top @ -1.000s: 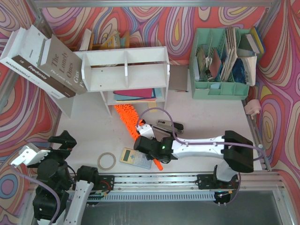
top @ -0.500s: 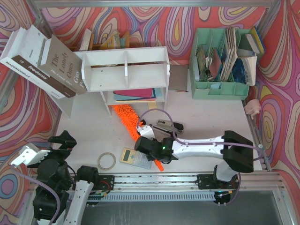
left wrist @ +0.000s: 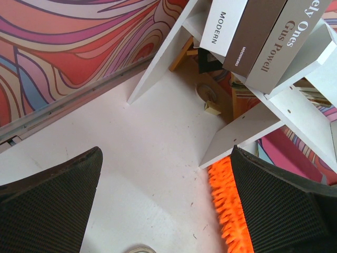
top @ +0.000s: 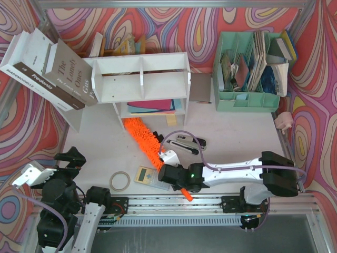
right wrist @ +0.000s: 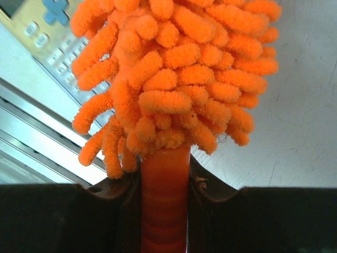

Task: Dust the bookshelf with a duster

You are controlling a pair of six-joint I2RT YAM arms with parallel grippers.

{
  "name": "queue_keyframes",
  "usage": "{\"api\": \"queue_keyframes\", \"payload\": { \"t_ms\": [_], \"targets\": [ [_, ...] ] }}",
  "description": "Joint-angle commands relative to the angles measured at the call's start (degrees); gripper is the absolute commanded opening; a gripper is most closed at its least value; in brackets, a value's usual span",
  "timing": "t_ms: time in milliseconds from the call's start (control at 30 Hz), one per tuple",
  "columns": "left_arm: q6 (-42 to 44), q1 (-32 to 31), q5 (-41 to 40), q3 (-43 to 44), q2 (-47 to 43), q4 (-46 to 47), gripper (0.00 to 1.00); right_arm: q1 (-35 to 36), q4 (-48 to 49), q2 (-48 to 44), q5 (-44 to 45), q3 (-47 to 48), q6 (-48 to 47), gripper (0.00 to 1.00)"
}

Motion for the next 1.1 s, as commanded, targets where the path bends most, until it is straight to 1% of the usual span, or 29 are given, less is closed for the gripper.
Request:
{"api": "queue_keyframes", "payload": {
  "t_ms": [0,100,200,333,433,500,733,867,1067],
  "targets": [
    [1.31,0.39,0.40,-0.64,0.42,1.23,0.99,1.00,2.28,-0.23,-0.19,-0.95,-0.61,0.00],
    [1.33,0.39,0.41,-0.64,0.47,1.30,0.99,1.08,1.44,-0.47,0.68,1.58,-1.92,0.00],
    [1.23,0.39,0.33,-0.55,0.40,1.01,0.98,1.88,-0.55,-1.42,2.19,6.06,-4.36,0.00],
    [1.13,0.39,-0.01,-0.63,0.15,0.91,0.99,2.47,-4.18,-4.40,4.48,10.69,-5.73,0.00],
    [1.18,0.39,0.06,-0.64,0.29,1.12,0.98,2.66,-4.10,-5.99,3.84,10.39,-5.56,0.00],
    [1.22,0.39,0.24,-0.64,0.49,1.08,0.98,2.67,-3.21,-5.89,3.06,8.56,-4.93,0.00],
    [1.13,0.39,0.42,-0.64,0.37,1.05,0.99,2.67,-0.09,-0.72,1.58,2.65,-1.88,0.00],
    [1.19,0.39,0.50,-0.64,0.41,0.99,0.99,2.75,-1.53,-0.43,2.43,3.79,-2.32,0.00],
    [1.12,0.39,0.28,-0.55,0.30,0.85,0.99,3.29,-5.86,-5.93,3.30,6.73,-6.82,0.00]
  ]
}}
